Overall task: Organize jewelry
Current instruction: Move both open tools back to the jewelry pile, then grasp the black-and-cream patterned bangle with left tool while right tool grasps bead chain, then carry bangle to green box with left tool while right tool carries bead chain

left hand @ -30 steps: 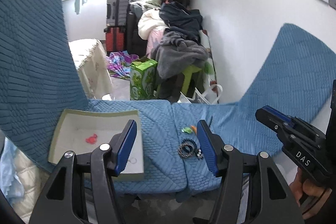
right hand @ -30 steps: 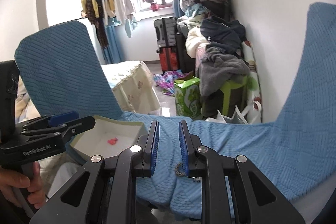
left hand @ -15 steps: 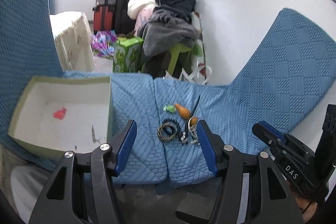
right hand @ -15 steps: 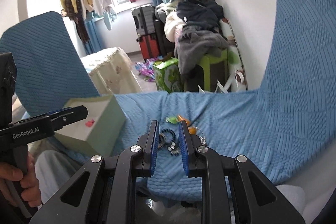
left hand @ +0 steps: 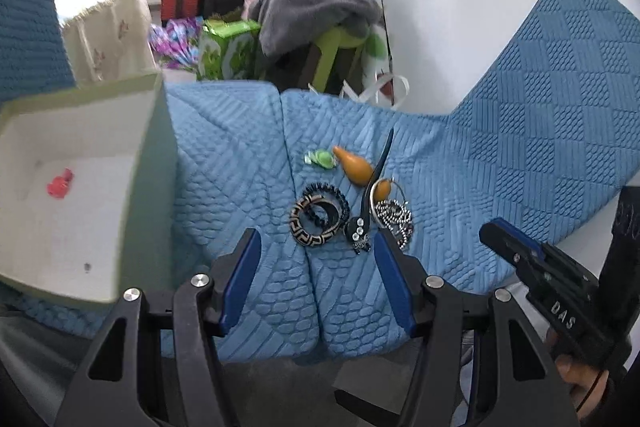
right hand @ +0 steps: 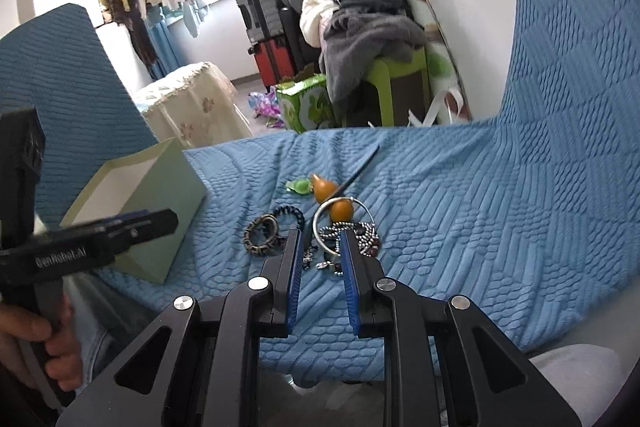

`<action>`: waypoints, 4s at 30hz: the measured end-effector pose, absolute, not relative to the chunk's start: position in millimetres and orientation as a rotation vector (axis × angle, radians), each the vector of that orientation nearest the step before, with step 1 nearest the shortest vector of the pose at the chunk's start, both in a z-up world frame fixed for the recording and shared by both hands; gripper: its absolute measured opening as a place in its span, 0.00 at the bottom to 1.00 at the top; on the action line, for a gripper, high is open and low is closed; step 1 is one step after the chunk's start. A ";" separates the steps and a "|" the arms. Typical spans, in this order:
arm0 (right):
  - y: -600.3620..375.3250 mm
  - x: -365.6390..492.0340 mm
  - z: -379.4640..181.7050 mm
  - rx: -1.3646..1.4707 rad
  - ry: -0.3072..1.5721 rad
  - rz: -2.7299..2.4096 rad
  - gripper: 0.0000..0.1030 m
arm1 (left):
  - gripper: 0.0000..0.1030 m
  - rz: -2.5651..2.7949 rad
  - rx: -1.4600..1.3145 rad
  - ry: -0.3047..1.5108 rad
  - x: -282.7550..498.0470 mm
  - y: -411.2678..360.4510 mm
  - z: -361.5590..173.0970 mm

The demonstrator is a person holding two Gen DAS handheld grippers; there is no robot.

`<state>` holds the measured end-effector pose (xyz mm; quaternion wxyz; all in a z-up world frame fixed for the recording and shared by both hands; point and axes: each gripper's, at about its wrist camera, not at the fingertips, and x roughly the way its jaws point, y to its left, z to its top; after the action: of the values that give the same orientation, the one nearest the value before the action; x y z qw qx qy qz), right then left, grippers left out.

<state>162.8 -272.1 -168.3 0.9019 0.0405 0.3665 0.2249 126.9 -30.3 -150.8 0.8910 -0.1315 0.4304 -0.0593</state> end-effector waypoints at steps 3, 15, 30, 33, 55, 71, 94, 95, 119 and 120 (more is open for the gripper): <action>-274.6 184.7 -183.0 0.077 0.803 0.455 0.17 | 0.56 -0.122 -0.275 0.902 136.8 -30.4 -162.6; -252.0 232.9 -228.2 -0.016 0.898 0.594 0.23 | 0.47 -0.078 -0.274 1.019 178.6 -34.3 -214.9; -229.7 256.1 -251.5 -0.106 0.938 0.655 0.27 | 0.30 -0.069 -0.169 1.026 188.8 -46.4 -223.8; -228.7 257.1 -251.9 -0.121 0.934 0.639 0.24 | 0.29 -0.071 -0.159 1.028 190.1 -47.6 -224.0; -255.9 232.4 -203.4 -0.004 0.856 0.567 0.06 | 0.08 -0.080 -0.266 1.028 175.1 -23.6 -207.8; -250.4 192.2 -124.4 0.028 0.781 0.518 0.06 | 0.08 -0.089 -0.316 0.989 140.8 -2.7 -121.9; -191.0 168.7 10.6 -0.021 0.640 0.531 0.06 | 0.08 -0.056 -0.282 0.890 125.6 58.0 -13.2; -182.4 167.7 17.2 -0.022 0.635 0.544 0.06 | 0.08 -0.048 -0.282 0.883 124.2 64.2 -8.2; -16.3 166.9 16.8 -0.083 0.704 0.769 0.06 | 0.08 0.071 -0.353 0.883 102.4 180.1 -27.2; -12.1 166.5 7.1 -0.091 0.719 0.770 0.06 | 0.08 0.071 -0.353 0.891 102.8 180.3 -31.5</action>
<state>166.5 -12.1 7.1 0.8636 -0.0432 0.3428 0.3671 102.8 180.3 -31.5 0.8867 -0.1699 0.4286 0.0341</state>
